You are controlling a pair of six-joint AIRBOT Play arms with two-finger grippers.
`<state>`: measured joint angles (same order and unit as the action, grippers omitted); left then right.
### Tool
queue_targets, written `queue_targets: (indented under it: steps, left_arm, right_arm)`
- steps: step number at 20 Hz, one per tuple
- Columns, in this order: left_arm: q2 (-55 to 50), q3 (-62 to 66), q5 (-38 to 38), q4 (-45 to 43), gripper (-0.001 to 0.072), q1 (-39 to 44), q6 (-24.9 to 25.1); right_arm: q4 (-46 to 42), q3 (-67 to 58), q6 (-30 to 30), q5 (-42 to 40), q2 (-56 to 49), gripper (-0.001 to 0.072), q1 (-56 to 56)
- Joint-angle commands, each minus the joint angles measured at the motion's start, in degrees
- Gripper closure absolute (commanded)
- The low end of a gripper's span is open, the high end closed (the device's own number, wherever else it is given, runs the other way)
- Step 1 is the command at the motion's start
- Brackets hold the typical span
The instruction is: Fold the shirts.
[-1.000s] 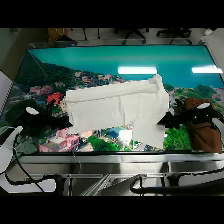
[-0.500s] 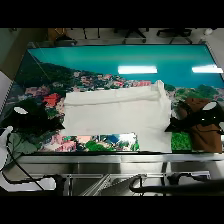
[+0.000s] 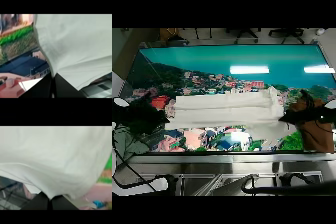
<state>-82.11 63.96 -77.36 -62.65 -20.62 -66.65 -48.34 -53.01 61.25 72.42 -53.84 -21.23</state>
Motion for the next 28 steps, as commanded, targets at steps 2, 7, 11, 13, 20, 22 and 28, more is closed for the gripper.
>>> queue_targets:
  steps: [2,7,11,13,20,22,28]
  left_arm:
    - [-4.24,12.2,-0.68,-0.26,0.0697,3.58,-2.91]
    - [-15.61,24.37,-0.15,-0.35,0.0695,6.69,-4.59]
    - [-24.52,32.89,0.39,-0.31,0.0695,7.76,-7.19]
    - [-27.58,35.91,-0.09,-0.33,0.0689,8.48,-8.17]
    - [-29.27,49.66,-9.99,-0.35,0.0004,8.13,-11.89]
    - [-28.96,52.7,-13.57,-0.28,0.0004,7.21,-14.84]
    - [-20.81,41.07,-9.53,-0.17,0.0004,7.15,-14.19]
  right_arm:
    - [16.65,-13.05,-8.68,-5.66,-11.32,0.0681,1.97]
    - [17.11,-26.71,-9.7,-11.26,-26.84,0.0681,7.21]
    - [17.07,-29.81,-10.12,-14.1,-35.06,0.0675,7.39]
    - [16.59,-29.83,-10.12,-14.12,-37.16,0.0626,7.23]
    - [9.09,-33.79,-7.52,-8.9,-34.8,0.006,1.6]
    - [6.4,-33.77,-5.68,-7.8,-35.1,0.002,0.94]
    - [7.87,-33.75,-5.49,-3.43,-38.29,0.0018,2.54]
